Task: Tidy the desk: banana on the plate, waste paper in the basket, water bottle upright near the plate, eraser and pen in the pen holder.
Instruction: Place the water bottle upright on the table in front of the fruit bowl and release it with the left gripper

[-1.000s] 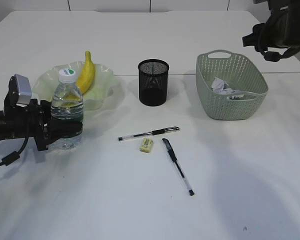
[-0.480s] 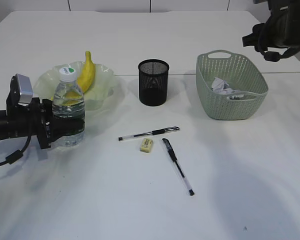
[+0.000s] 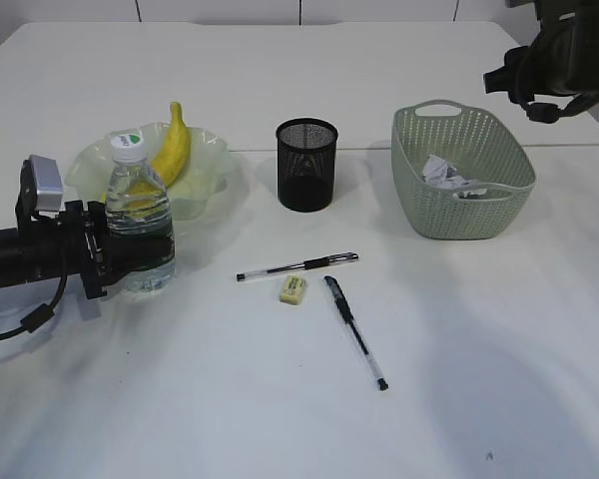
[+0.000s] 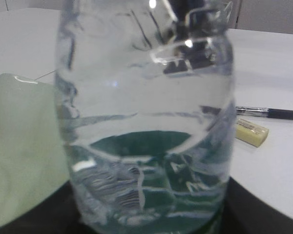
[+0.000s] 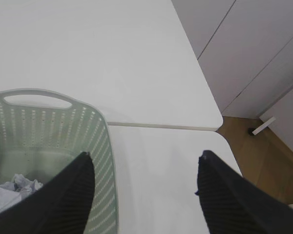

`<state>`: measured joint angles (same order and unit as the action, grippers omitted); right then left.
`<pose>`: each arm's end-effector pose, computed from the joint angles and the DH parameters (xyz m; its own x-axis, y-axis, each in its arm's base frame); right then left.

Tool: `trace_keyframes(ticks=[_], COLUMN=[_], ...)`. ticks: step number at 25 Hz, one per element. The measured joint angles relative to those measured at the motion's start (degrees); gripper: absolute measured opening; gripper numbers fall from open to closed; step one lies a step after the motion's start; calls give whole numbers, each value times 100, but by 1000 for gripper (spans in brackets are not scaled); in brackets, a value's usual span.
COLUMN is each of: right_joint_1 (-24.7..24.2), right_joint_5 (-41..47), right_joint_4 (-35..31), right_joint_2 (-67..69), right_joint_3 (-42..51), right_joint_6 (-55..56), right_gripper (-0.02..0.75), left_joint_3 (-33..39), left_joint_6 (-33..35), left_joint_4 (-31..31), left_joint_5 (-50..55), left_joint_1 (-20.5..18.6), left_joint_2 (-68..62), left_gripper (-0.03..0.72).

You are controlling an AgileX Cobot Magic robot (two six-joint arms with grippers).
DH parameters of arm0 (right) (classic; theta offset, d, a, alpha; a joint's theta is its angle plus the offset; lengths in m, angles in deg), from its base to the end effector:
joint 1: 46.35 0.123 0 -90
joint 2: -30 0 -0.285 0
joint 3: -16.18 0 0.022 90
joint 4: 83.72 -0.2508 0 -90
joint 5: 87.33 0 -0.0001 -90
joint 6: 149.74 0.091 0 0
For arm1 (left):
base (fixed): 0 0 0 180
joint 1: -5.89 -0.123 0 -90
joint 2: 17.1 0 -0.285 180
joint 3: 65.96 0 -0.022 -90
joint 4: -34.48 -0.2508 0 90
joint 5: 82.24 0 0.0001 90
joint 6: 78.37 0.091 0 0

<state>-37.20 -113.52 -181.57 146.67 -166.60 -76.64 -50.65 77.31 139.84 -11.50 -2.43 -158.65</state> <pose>0.4394 0.0306 0.2581 -0.4887 -0.2081 -0.8473 0.1714 0.9293 -0.3271 0.3827 -0.0278 0.0597 -0.1254 0.1643 -0.9784 0.8641 0.5027 -0.0263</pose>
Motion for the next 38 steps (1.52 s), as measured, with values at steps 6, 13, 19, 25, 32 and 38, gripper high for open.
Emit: trace_keyframes(ticks=[6, 13, 19, 25, 32, 38], right_joint_1=[0, 0, 0, 0, 0, 0], right_joint_5=[0, 0, 10, 10, 10, 10], right_joint_4=[4, 13, 13, 13, 104, 150], right_joint_2=[0, 0, 0, 0, 0, 0], right_joint_3=[0, 0, 0, 0, 0, 0], right_joint_6=[9, 9, 9, 9, 9, 9], right_gripper=[496, 495, 495, 495, 495, 495], left_joint_3=[0, 0, 0, 0, 0, 0], left_joint_6=[0, 0, 0, 0, -115, -173], left_joint_4=[32, 32, 32, 32, 41, 54], left_joint_5=[0, -10, -10, -10, -10, -20], left_joint_1=[91, 167, 167, 167, 167, 167], left_joint_2=[0, 0, 0, 0, 0, 0], left_gripper=[374, 374, 374, 374, 374, 375])
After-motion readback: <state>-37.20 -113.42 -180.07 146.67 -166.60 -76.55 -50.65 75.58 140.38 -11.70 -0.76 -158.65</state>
